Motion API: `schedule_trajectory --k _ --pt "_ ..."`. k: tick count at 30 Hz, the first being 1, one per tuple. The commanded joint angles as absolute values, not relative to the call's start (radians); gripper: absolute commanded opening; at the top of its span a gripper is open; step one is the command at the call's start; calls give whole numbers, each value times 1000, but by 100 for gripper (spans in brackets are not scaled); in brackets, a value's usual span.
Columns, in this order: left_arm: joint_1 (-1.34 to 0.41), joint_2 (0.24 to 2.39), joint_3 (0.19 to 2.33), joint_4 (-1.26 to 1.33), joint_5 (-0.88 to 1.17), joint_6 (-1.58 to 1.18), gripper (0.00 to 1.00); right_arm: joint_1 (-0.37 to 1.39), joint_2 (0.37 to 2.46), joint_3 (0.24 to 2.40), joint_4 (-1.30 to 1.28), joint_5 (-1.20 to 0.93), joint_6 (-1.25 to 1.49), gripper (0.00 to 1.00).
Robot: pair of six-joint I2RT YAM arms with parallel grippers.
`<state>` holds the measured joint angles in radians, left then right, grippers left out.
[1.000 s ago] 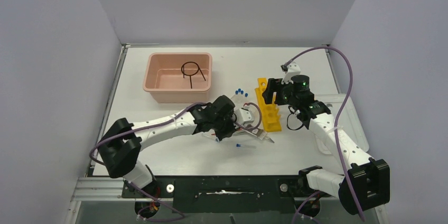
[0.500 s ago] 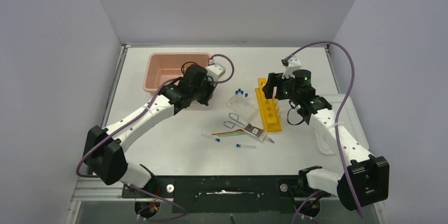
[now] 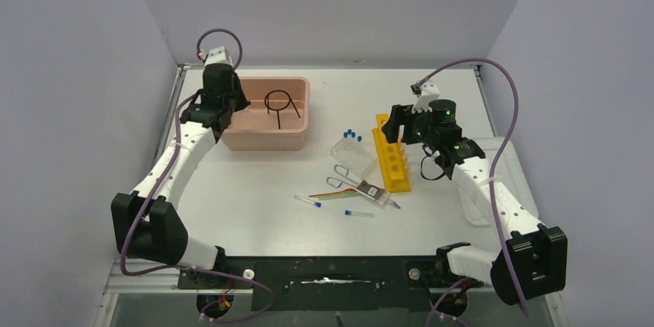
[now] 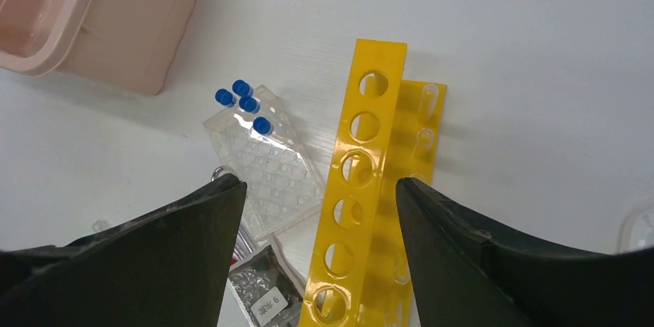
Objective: Organize the chemistry lab equipment
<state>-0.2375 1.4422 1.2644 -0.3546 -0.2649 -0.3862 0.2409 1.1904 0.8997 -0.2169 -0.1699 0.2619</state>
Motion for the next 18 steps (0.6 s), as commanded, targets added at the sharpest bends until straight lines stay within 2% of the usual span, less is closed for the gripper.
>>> schedule_trajectory --k 1,18 --pt "-171 1458 1228 -207 -242 -493 3 228 1164 921 -161 -186 251 73" --pt "-150 1613 1095 74 -204 -642 2 206 1153 908 -164 -189 246 73"
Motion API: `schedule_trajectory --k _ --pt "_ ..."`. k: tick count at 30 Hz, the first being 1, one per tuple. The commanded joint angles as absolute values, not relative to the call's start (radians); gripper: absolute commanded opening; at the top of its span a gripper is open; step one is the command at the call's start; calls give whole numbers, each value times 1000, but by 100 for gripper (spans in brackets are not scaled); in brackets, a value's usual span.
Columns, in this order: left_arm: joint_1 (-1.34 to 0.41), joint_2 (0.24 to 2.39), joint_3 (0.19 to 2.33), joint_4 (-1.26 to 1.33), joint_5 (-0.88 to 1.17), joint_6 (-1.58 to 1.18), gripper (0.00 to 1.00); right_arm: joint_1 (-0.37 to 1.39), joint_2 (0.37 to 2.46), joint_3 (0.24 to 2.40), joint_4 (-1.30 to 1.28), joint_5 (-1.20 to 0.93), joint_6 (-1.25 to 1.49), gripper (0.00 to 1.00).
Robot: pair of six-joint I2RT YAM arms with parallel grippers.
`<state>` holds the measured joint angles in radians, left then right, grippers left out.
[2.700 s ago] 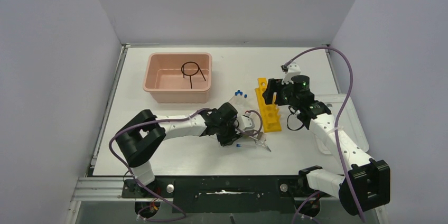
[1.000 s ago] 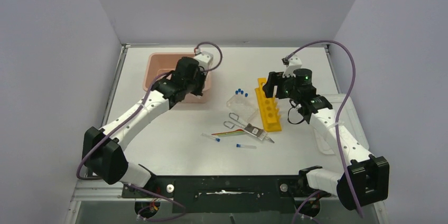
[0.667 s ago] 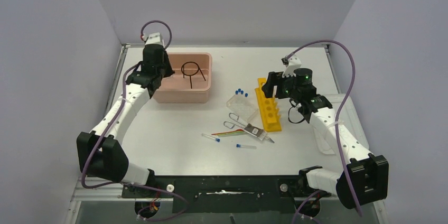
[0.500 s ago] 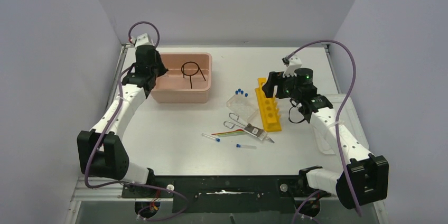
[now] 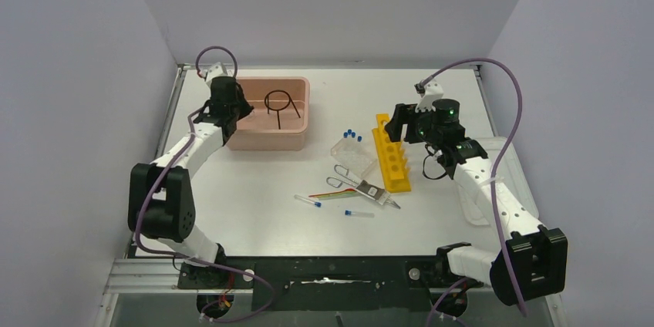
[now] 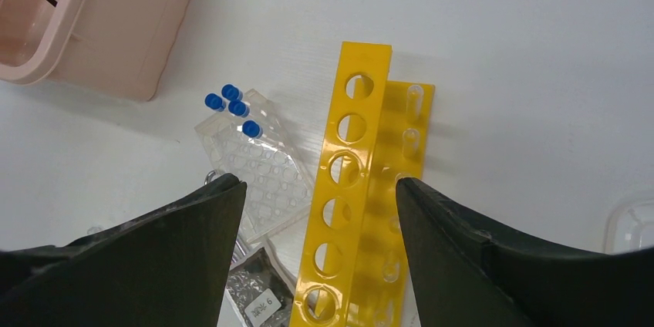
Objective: Organize the chemistry lab equipment
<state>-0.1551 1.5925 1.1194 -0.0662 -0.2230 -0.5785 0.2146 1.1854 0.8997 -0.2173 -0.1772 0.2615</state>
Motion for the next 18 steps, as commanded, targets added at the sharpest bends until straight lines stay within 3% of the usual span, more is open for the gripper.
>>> schedule_trajectory --k 1,14,16,18 --pt "-150 1621 1088 83 -204 -652 1 204 1151 908 -164 -189 246 73" --pt "-140 1759 1161 51 -207 -734 12 190 1151 910 -164 -193 245 73" --pt "-139 1773 1170 55 -196 -723 24 187 1149 910 -166 -191 244 73" --pt "-139 1777 1172 58 -189 -716 28 186 1149 910 -167 -190 244 73"
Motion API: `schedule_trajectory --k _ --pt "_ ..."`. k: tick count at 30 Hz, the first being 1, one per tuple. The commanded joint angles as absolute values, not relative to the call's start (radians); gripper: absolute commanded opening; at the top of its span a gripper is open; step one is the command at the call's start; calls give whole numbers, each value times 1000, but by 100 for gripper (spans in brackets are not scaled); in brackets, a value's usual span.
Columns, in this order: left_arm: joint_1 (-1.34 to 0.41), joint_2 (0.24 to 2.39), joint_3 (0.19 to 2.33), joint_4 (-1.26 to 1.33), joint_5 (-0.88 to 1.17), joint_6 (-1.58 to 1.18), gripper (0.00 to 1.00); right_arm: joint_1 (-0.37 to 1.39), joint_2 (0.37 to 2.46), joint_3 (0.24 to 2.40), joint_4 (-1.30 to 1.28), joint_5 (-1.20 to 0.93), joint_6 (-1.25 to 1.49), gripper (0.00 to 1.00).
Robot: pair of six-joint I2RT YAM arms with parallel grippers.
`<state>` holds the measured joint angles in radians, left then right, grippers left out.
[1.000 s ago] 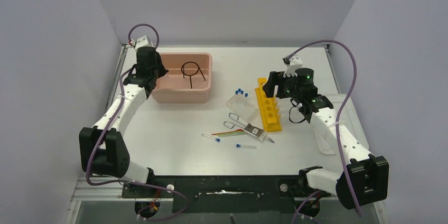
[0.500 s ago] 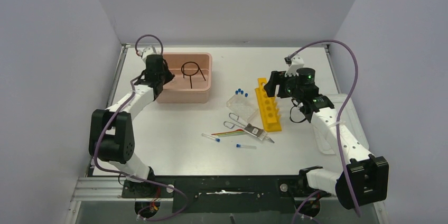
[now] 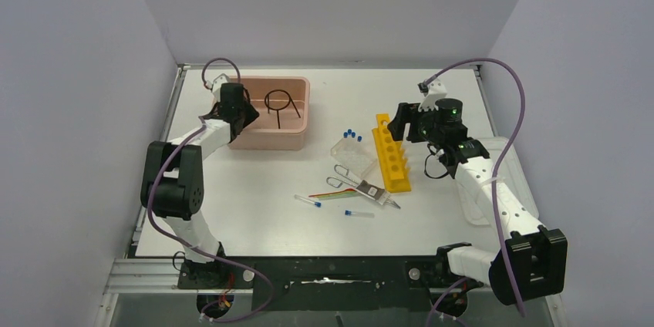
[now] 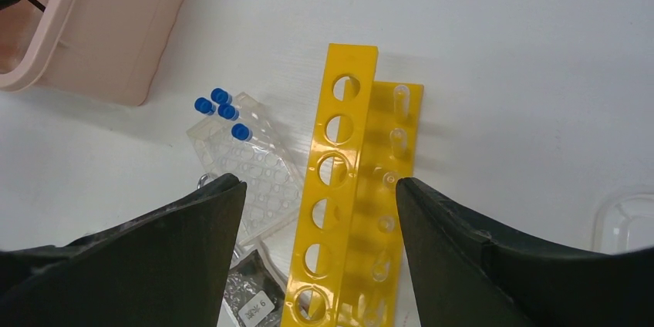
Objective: Organize the chemistry lab equipment
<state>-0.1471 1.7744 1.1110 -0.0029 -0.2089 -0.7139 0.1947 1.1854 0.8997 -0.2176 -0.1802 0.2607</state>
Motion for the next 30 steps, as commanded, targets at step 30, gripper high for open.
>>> schedule_trajectory --k 30 --pt "-594 1292 920 303 -281 -424 65 524 1254 952 -358 -15 134 76"
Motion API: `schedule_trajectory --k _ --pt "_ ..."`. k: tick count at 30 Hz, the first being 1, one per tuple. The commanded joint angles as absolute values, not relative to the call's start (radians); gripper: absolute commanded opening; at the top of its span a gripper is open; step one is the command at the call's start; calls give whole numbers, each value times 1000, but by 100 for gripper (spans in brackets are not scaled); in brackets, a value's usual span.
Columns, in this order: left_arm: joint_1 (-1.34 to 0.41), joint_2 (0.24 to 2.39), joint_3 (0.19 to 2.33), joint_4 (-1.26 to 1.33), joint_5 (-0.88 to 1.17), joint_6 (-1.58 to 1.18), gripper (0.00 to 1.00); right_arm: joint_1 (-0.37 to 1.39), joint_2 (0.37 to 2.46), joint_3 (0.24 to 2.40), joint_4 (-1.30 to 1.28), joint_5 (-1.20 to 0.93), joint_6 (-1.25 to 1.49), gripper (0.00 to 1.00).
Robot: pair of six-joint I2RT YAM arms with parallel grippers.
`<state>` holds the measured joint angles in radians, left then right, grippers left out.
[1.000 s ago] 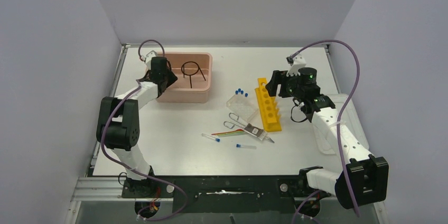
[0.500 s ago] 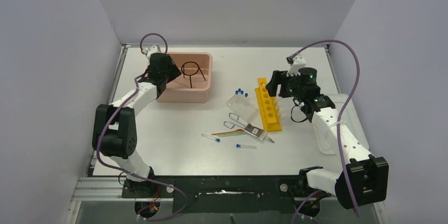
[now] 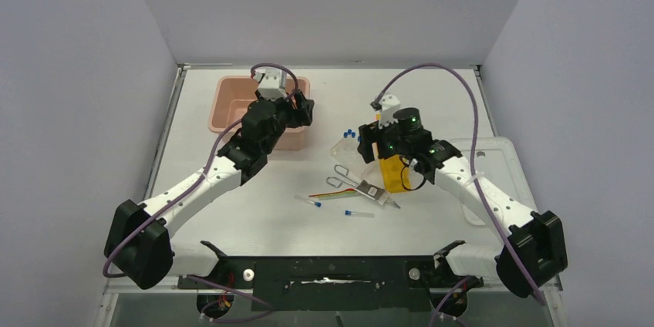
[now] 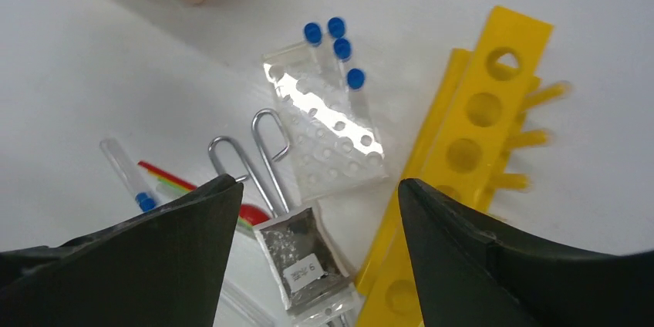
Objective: Organize the chemistry lab equipment
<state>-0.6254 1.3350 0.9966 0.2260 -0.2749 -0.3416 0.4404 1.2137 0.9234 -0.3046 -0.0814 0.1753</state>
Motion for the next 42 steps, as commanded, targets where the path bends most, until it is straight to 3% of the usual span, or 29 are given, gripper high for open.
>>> schedule_trajectory --k 1,10,22,27,35,42 --pt "-590 1281 903 297 -274 -435 66 548 1253 937 -354 -16 144 76" --pt "-540 1141 739 297 -246 -499 68 697 1370 851 -340 -15 208 70" --pt "-523 1081 690 264 -232 -451 68 704 1518 909 -293 17 204 63" --pt "-517 1044 677 243 -250 -430 68 705 1587 943 -311 28 198 47" --pt "-514 1049 675 241 -247 -420 68 725 1631 968 -336 68 189 42" --pt "-512 1057 666 247 -242 -419 68 734 1633 963 -337 88 198 20"
